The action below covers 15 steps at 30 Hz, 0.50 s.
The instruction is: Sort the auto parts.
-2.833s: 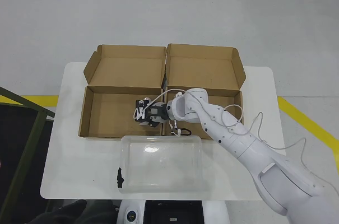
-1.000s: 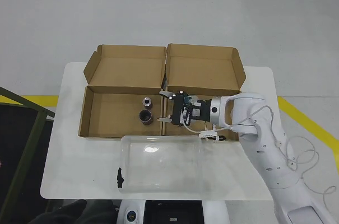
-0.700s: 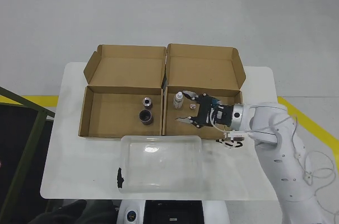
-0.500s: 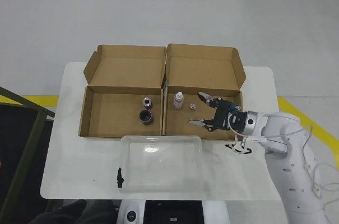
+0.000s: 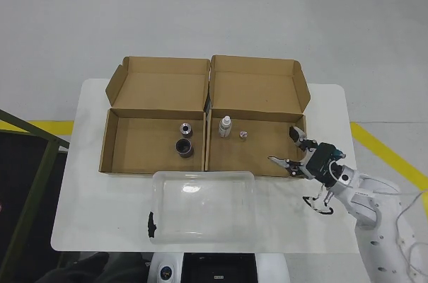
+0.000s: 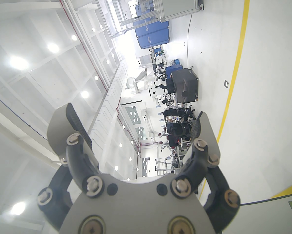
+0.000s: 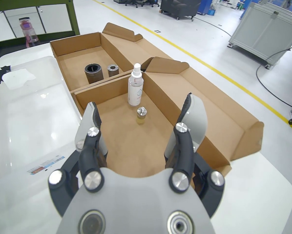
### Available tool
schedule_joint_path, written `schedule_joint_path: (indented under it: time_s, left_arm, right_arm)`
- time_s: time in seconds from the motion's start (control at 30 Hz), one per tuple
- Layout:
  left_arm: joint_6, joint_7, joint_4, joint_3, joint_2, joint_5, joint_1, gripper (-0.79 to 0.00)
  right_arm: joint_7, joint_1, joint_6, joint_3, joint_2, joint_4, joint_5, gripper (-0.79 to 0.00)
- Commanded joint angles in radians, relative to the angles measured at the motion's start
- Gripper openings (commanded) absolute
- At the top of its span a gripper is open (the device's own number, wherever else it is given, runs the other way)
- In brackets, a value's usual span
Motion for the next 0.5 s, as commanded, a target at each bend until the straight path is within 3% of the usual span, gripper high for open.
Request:
schedule_joint_path:
  time_s: [0.0, 0.47]
  left_arm:
    - [0.0, 0.0, 0.0, 0.0, 0.0, 0.0, 0.0, 0.0]
    - [0.0, 0.0, 0.0, 0.0, 0.0, 0.0, 0.0, 0.0]
  right_arm:
    - [-0.032, -0.025, 0.029, 0.019, 0.001, -0.001, -0.005, -0.212]
    - [-0.216, -0.229, 0.189, 0.135, 0.007, -0.064, -0.022, -0.163]
